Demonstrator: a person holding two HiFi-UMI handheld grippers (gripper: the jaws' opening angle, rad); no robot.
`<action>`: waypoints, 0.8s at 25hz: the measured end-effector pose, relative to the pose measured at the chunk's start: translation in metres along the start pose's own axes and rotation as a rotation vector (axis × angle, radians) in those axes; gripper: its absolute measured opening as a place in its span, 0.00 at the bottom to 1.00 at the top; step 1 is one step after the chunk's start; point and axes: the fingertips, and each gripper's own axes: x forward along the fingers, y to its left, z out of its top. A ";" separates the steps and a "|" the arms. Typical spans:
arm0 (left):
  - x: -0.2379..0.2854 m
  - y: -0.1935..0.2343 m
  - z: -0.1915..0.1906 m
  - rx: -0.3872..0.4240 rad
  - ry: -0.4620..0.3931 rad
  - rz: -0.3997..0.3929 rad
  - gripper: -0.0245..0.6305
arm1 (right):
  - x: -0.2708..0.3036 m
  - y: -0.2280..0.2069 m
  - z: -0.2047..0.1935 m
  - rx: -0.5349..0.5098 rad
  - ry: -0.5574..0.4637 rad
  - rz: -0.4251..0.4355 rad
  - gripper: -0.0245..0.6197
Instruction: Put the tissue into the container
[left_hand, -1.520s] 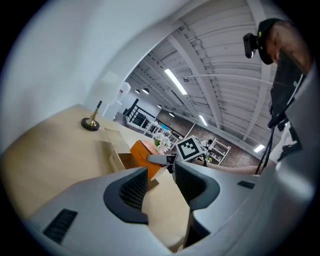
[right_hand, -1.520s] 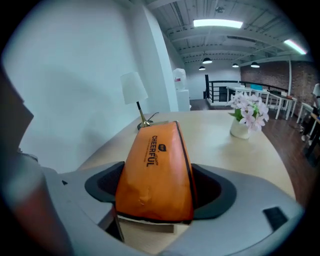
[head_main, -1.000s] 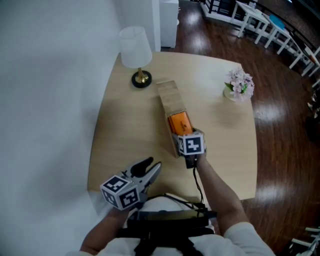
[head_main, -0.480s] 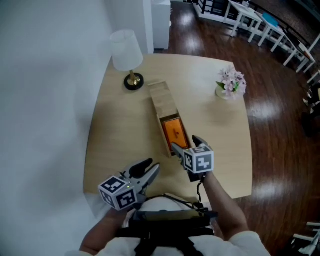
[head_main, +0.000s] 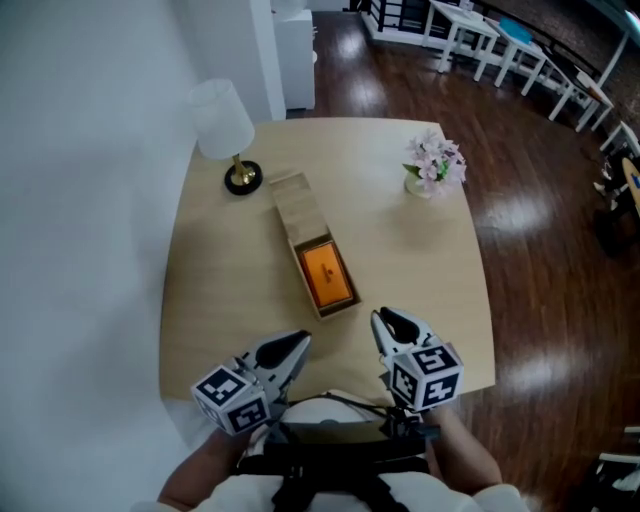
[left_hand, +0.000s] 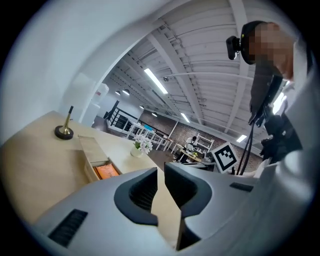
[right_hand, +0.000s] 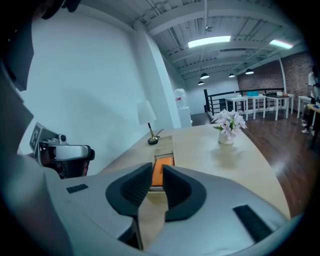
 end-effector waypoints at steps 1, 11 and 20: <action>0.001 -0.004 0.002 0.013 0.001 -0.003 0.08 | -0.005 0.003 0.004 -0.008 -0.015 0.001 0.10; 0.006 -0.031 -0.002 0.042 0.042 -0.049 0.04 | -0.024 0.031 0.030 -0.107 -0.096 0.080 0.04; 0.013 -0.037 -0.015 0.044 0.083 -0.042 0.04 | -0.023 0.037 0.020 -0.174 -0.050 0.100 0.04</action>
